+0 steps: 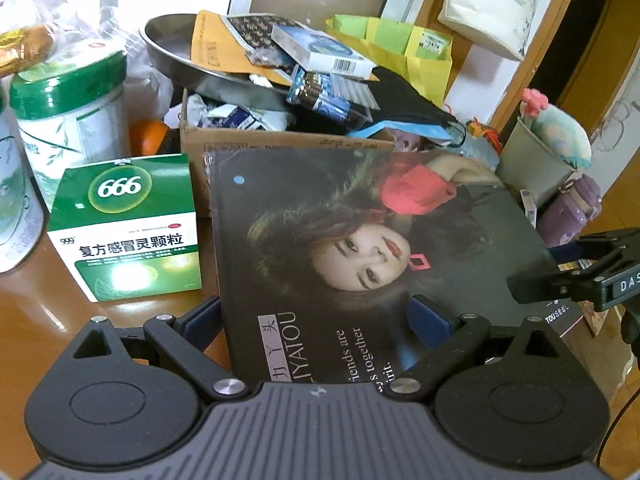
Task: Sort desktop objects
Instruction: 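Lift the magazine with both grippers and carry it toward the pink box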
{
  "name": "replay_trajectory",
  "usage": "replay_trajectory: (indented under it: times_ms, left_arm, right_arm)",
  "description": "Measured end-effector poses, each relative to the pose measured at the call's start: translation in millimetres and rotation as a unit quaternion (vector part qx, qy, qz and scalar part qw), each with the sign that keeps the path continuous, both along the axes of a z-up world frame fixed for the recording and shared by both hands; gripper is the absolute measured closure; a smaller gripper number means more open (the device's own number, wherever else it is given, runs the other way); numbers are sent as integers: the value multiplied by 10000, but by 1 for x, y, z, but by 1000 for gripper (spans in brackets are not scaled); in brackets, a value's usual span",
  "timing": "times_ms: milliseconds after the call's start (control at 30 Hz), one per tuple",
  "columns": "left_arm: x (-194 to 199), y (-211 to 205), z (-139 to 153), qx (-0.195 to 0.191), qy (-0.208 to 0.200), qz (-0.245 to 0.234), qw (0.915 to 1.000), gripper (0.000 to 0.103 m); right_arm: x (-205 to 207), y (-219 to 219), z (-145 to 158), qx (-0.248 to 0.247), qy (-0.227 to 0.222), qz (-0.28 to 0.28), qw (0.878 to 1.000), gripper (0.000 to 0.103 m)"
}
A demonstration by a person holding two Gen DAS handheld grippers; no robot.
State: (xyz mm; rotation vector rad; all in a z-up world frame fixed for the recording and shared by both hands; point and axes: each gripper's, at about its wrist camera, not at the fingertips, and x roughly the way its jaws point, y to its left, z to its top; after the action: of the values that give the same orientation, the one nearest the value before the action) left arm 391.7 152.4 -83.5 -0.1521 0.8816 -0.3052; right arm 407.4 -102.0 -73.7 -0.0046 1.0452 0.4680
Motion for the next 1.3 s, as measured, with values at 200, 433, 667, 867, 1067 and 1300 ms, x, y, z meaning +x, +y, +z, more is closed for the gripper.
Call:
replay_trajectory:
  times_ms: [200, 433, 667, 867, 1067, 1300]
  left_arm:
    - [10, -2, -6, -30, 125, -3, 9999, 5]
    - [17, -3, -8, -151, 275, 230, 9992, 5]
    - [16, -9, -9, -217, 316, 409, 9984, 5]
    - [15, -15, -11, -121, 259, 428, 9987, 5]
    - [12, -15, -12, -158, 219, 439, 9987, 5]
    - [-1, -21, -4, 318, -300, 563, 9975, 5]
  right_arm:
    - [5, -3, -1, -14, -12, -103, 9999, 0]
    - [16, -3, 0, -9, -31, -141, 9999, 0]
    - [30, -11, 0, 80, -30, -250, 9997, 0]
    - [28, -12, -1, 102, -101, -236, 9996, 0]
    - [26, -20, 0, 185, -251, -297, 9991, 1]
    - [33, -33, -5, 54, -361, -474, 9982, 1]
